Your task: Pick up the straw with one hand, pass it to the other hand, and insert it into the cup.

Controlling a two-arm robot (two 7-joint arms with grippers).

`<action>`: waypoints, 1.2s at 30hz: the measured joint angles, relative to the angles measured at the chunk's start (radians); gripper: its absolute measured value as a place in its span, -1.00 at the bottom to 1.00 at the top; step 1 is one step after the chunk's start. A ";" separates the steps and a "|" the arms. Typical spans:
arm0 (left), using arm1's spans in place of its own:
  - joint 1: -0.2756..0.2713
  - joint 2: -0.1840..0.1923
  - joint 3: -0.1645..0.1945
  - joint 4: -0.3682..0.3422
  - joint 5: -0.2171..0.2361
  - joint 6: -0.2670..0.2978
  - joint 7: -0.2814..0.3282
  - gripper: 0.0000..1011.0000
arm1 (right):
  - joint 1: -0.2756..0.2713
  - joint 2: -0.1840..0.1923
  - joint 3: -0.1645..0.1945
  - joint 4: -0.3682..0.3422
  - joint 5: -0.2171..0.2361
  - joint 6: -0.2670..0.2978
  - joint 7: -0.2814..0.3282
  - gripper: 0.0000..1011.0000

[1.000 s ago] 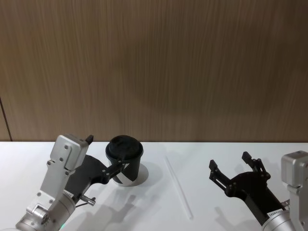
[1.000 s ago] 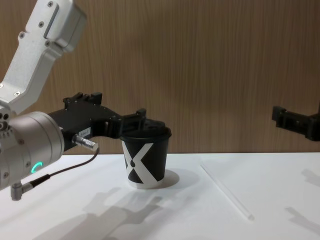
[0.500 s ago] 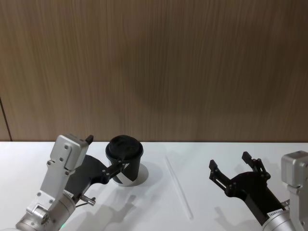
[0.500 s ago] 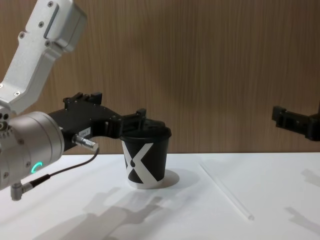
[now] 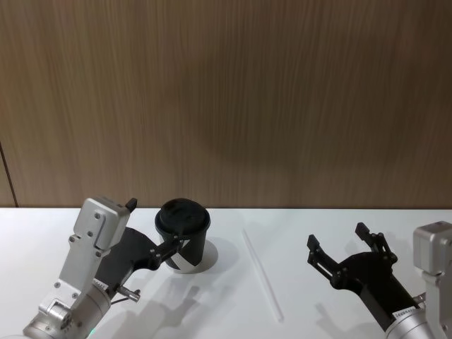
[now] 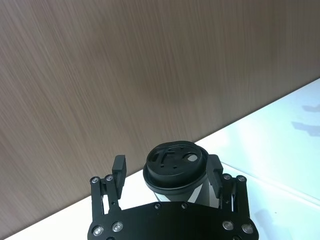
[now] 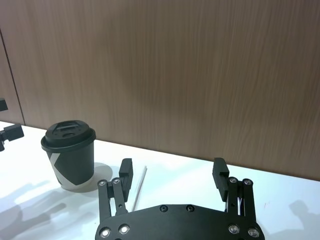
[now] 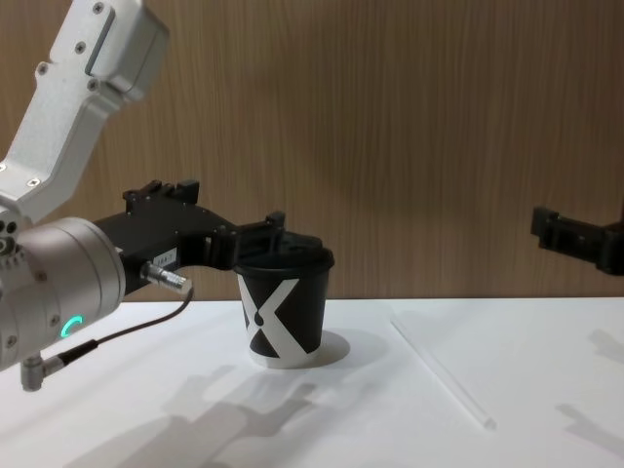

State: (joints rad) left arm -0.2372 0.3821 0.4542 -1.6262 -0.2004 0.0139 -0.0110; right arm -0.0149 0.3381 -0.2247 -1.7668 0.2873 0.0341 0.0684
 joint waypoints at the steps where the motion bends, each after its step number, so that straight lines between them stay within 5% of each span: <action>1: 0.000 0.000 0.000 0.000 0.000 0.000 0.000 0.98 | 0.000 0.001 0.001 0.000 0.000 0.000 0.002 0.98; 22: 0.000 0.000 0.000 0.000 0.000 0.000 0.000 0.98 | 0.010 0.091 0.018 -0.012 0.012 0.034 0.132 0.98; 36: 0.000 0.000 0.000 0.000 0.000 0.000 0.000 0.98 | 0.020 0.112 0.022 -0.020 0.046 0.090 0.199 0.98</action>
State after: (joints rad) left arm -0.2372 0.3821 0.4542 -1.6262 -0.2004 0.0139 -0.0110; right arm 0.0047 0.4505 -0.2027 -1.7871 0.3337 0.1240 0.2677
